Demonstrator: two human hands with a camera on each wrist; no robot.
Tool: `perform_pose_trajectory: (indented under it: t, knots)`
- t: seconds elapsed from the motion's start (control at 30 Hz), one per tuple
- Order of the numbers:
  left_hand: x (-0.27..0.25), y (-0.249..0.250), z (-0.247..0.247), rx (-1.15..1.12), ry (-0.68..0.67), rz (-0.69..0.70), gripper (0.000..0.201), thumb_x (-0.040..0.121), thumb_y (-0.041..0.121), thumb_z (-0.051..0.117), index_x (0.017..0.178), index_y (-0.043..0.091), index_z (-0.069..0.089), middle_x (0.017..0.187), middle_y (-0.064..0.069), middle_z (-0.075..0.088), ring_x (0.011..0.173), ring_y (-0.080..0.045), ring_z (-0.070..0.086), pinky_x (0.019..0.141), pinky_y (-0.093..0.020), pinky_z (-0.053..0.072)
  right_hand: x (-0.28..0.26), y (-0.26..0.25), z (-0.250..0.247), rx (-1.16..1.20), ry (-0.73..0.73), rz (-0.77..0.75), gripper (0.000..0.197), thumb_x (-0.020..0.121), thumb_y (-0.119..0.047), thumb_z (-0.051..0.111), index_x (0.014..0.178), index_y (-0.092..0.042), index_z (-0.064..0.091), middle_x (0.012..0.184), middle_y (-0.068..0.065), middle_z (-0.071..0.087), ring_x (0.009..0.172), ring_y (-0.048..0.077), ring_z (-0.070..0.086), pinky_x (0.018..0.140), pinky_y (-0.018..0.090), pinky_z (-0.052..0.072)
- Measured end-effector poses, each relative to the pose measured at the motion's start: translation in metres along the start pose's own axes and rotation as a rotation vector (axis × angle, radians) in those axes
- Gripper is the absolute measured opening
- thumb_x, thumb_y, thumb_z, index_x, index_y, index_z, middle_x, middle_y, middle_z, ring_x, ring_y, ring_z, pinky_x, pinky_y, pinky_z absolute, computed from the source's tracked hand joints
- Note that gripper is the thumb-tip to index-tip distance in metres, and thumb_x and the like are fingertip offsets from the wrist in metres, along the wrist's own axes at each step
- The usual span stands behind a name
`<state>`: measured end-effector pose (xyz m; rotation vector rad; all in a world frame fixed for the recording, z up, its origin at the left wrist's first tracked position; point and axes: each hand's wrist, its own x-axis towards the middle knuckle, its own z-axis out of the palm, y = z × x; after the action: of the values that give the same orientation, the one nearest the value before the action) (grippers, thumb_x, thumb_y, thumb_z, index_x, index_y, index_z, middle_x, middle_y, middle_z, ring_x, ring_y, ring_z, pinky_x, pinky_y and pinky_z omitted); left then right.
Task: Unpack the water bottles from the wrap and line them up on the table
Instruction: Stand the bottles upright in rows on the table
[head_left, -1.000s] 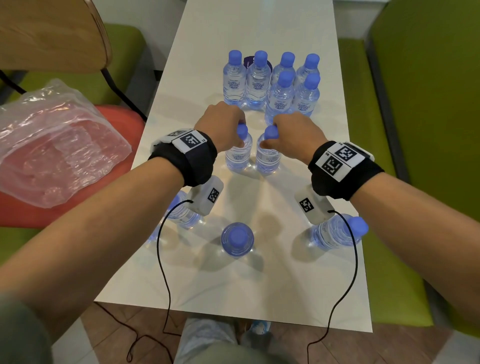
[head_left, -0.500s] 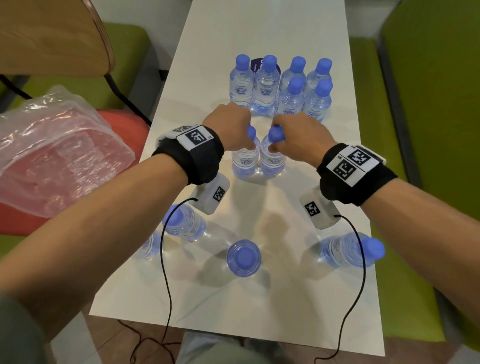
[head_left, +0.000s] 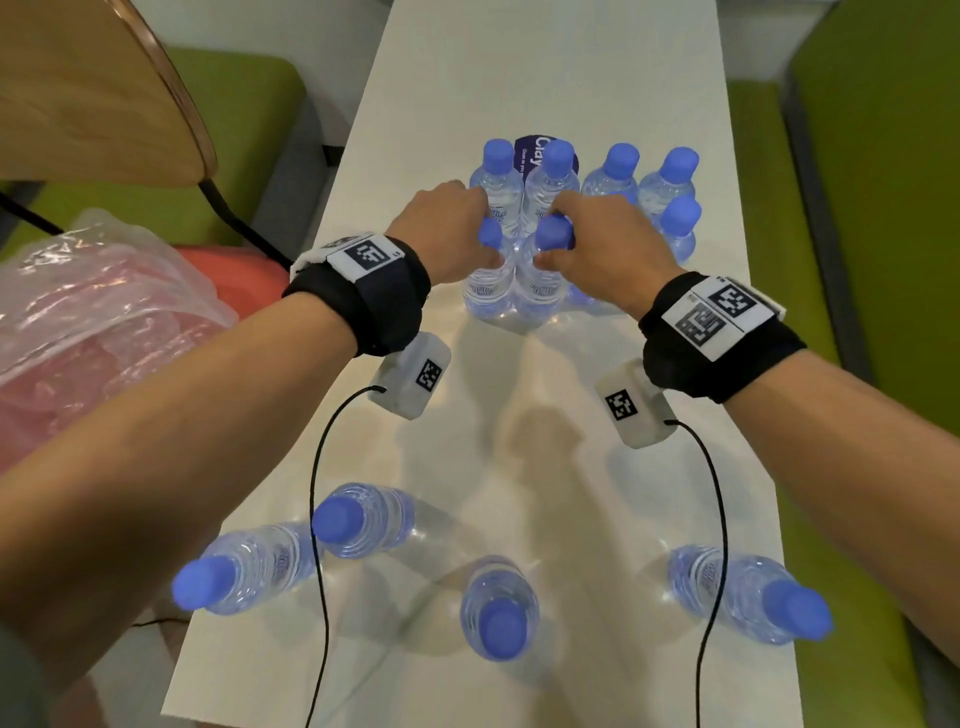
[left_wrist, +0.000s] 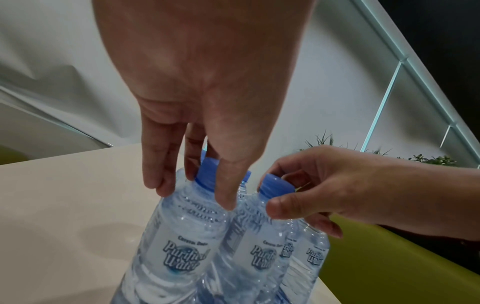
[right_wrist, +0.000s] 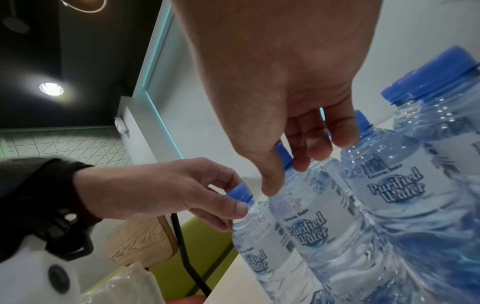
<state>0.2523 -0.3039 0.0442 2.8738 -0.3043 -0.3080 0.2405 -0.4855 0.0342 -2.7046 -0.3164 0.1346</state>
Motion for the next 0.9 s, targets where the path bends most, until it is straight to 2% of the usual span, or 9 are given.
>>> perform_pose_trajectory:
  t: [0.17,0.3,0.4,0.53,0.6,0.67,0.73,0.8,0.9]
  knots:
    - [0.012,-0.006,-0.001,0.006,0.007,-0.021,0.038,0.085,0.036,0.064,0.110,0.008,0.056,0.102,-0.013,0.054,0.082,-0.030,0.049,0.071,-0.034,0.035,0.017,0.002,-0.005,-0.017,-0.004,-0.005,0.032,0.090,-0.032,0.065,0.112,-0.011,0.056,0.089,0.004,0.054,0.083,0.026,0.052,0.070,0.034,0.038]
    - [0.021,-0.006,-0.002,-0.009,0.009,-0.042,0.038,0.086,0.036,0.062,0.111,0.008,0.056,0.096,-0.008,0.048,0.081,-0.029,0.048,0.071,-0.033,0.034,0.025,0.003,-0.006,-0.027,-0.017,-0.001,0.035,0.093,-0.031,0.063,0.117,-0.008,0.054,0.094,0.007,0.058,0.086,0.027,0.055,0.070,0.033,0.039]
    - [0.026,-0.005,-0.002,-0.006,0.024,-0.040,0.035,0.087,0.034,0.060,0.112,0.008,0.055,0.097,-0.009,0.049,0.083,-0.031,0.051,0.071,-0.033,0.034,0.031,0.005,-0.004,-0.022,-0.029,0.013,0.035,0.093,-0.030,0.062,0.118,-0.007,0.053,0.103,0.012,0.062,0.093,0.031,0.060,0.073,0.035,0.044]
    - [0.032,-0.004,-0.003,-0.001,0.036,-0.033,0.036,0.088,0.032,0.061,0.115,0.008,0.056,0.111,-0.016,0.056,0.089,-0.034,0.054,0.073,-0.034,0.034,0.037,0.006,-0.002,-0.037,-0.051,0.026,0.032,0.094,-0.029,0.061,0.115,-0.005,0.053,0.099,0.011,0.058,0.095,0.031,0.059,0.071,0.033,0.039]
    - [0.033,-0.004,-0.001,0.003,0.051,-0.035,0.038,0.088,0.033,0.062,0.116,0.008,0.056,0.114,-0.017,0.056,0.095,-0.036,0.056,0.074,-0.033,0.035,0.040,0.004,-0.001,-0.060,-0.050,0.020,0.035,0.094,-0.028,0.060,0.120,-0.006,0.052,0.103,0.013,0.059,0.098,0.032,0.058,0.072,0.033,0.038]
    - [0.032,-0.004,0.000,0.000,0.073,-0.045,0.038,0.087,0.034,0.063,0.115,0.009,0.057,0.112,-0.016,0.057,0.090,-0.034,0.055,0.073,-0.034,0.035,0.041,0.003,0.001,-0.078,-0.046,0.013,0.037,0.094,-0.028,0.060,0.122,-0.006,0.051,0.108,0.015,0.060,0.099,0.033,0.058,0.072,0.034,0.039]
    - [0.030,-0.004,0.001,-0.006,0.084,-0.055,0.039,0.087,0.034,0.063,0.114,0.008,0.057,0.110,-0.016,0.058,0.088,-0.032,0.054,0.072,-0.034,0.034,0.042,0.003,0.002,-0.095,-0.051,0.010,0.038,0.094,-0.028,0.060,0.123,-0.006,0.050,0.110,0.016,0.060,0.100,0.034,0.058,0.073,0.035,0.040]
    - [0.029,-0.003,0.001,-0.011,0.087,-0.053,0.039,0.087,0.033,0.064,0.114,0.007,0.057,0.110,-0.016,0.058,0.092,-0.034,0.057,0.072,-0.033,0.033,0.041,0.002,0.003,-0.111,-0.054,0.011,0.038,0.095,-0.028,0.060,0.124,-0.005,0.049,0.109,0.017,0.059,0.099,0.034,0.057,0.073,0.036,0.040]
    - [0.025,-0.003,0.002,-0.028,0.090,-0.054,0.039,0.086,0.033,0.065,0.115,0.008,0.056,0.111,-0.015,0.058,0.096,-0.035,0.057,0.073,-0.033,0.034,0.037,0.000,0.004,-0.100,-0.054,0.023,0.037,0.095,-0.026,0.060,0.124,-0.006,0.048,0.108,0.016,0.059,0.090,0.029,0.053,0.071,0.036,0.039]
